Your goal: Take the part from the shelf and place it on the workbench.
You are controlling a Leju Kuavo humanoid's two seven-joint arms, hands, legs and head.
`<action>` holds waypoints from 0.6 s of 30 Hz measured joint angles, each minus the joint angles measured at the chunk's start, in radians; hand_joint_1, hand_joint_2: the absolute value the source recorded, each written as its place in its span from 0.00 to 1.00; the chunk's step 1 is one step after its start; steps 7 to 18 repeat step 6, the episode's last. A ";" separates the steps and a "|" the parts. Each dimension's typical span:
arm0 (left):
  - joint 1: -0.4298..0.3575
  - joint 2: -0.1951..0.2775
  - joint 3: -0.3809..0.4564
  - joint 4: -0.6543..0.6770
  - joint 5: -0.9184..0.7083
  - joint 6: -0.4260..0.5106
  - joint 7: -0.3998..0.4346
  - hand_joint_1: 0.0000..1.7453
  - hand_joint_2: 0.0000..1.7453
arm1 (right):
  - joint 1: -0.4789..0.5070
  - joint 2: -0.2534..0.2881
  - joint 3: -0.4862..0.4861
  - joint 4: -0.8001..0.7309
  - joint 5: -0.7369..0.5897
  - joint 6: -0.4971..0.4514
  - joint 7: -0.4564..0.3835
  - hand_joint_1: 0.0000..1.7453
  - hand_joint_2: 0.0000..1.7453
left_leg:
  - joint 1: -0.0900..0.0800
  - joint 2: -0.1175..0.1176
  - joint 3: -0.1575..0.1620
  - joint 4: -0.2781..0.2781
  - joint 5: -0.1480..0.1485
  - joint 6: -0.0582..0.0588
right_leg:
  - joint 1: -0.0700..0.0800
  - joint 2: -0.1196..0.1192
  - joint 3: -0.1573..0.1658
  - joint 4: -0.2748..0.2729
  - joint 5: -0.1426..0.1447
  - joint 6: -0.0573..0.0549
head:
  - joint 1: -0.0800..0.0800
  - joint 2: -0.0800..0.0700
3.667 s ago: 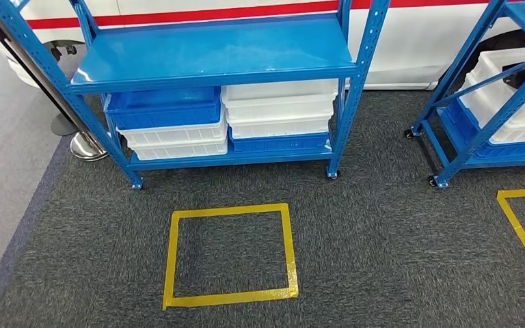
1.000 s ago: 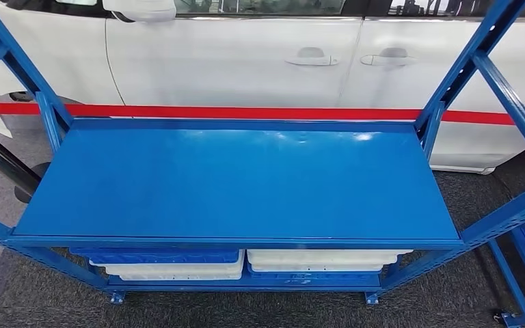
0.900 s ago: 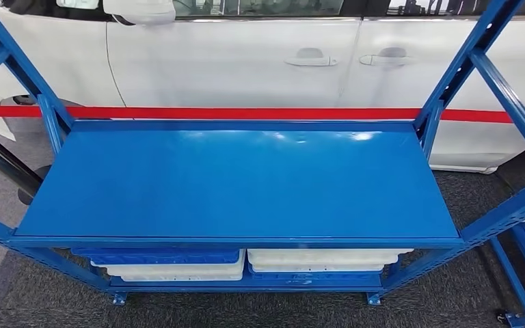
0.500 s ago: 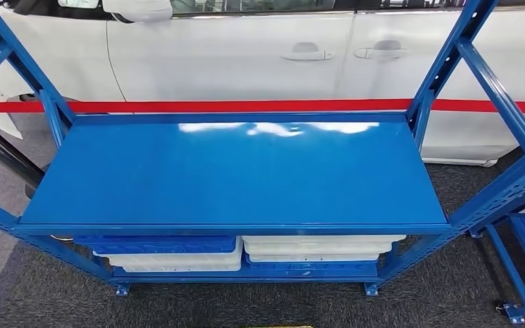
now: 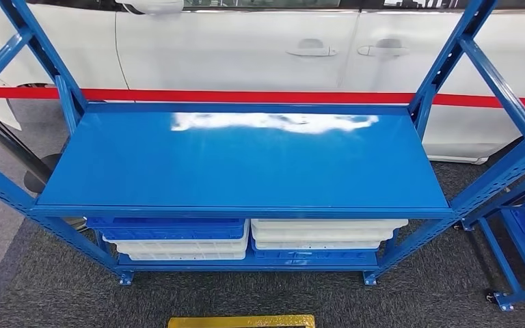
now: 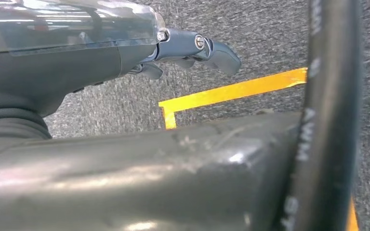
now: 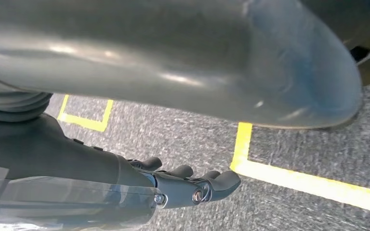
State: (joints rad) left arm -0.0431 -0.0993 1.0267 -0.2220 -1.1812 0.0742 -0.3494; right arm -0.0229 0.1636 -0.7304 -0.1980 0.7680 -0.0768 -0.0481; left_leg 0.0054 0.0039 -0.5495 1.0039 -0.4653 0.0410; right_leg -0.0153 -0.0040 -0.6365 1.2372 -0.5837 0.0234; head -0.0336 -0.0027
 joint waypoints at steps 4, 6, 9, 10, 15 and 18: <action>-0.001 -0.004 0.002 0.000 -0.001 0.000 -0.001 0.00 0.00 | -0.001 -0.001 -0.002 0.000 0.003 -0.001 0.001 0.00 0.00 | -0.004 0.000 -0.008 0.005 0.010 -0.015 | 0.011 0.000 0.147 -0.229 0.062 -0.025 | 0.000 0.000; -0.002 -0.004 0.002 0.000 -0.002 0.000 -0.002 0.00 0.00 | -0.001 -0.001 -0.003 0.000 0.004 -0.001 0.001 0.00 0.00 | -0.004 0.001 -0.009 0.005 0.015 -0.022 | 0.014 0.000 0.147 -0.241 0.063 -0.030 | 0.000 0.000; -0.002 -0.004 0.002 0.000 -0.002 0.000 -0.002 0.00 0.00 | -0.001 -0.001 -0.003 0.000 0.004 -0.001 0.001 0.00 0.00 | -0.004 0.001 -0.009 0.005 0.015 -0.022 | 0.014 0.000 0.147 -0.241 0.063 -0.030 | 0.000 0.000; -0.002 -0.004 0.002 0.000 -0.002 0.000 -0.002 0.00 0.00 | -0.001 -0.001 -0.003 0.000 0.004 -0.001 0.001 0.00 0.00 | -0.004 0.001 -0.009 0.005 0.015 -0.022 | 0.014 0.000 0.147 -0.241 0.063 -0.030 | 0.000 0.000; -0.002 -0.004 0.002 0.000 -0.002 0.000 -0.002 0.00 0.00 | -0.001 -0.001 -0.003 0.000 0.004 -0.001 0.001 0.00 0.00 | -0.004 0.001 -0.009 0.005 0.015 -0.022 | 0.014 0.000 0.147 -0.241 0.063 -0.030 | 0.000 0.000; -0.002 -0.004 0.002 0.000 -0.002 0.000 -0.002 0.00 0.00 | -0.001 -0.001 -0.003 0.000 0.004 -0.001 0.001 0.00 0.00 | -0.004 0.001 -0.009 0.005 0.015 -0.022 | 0.014 0.000 0.147 -0.241 0.063 -0.030 | 0.000 0.000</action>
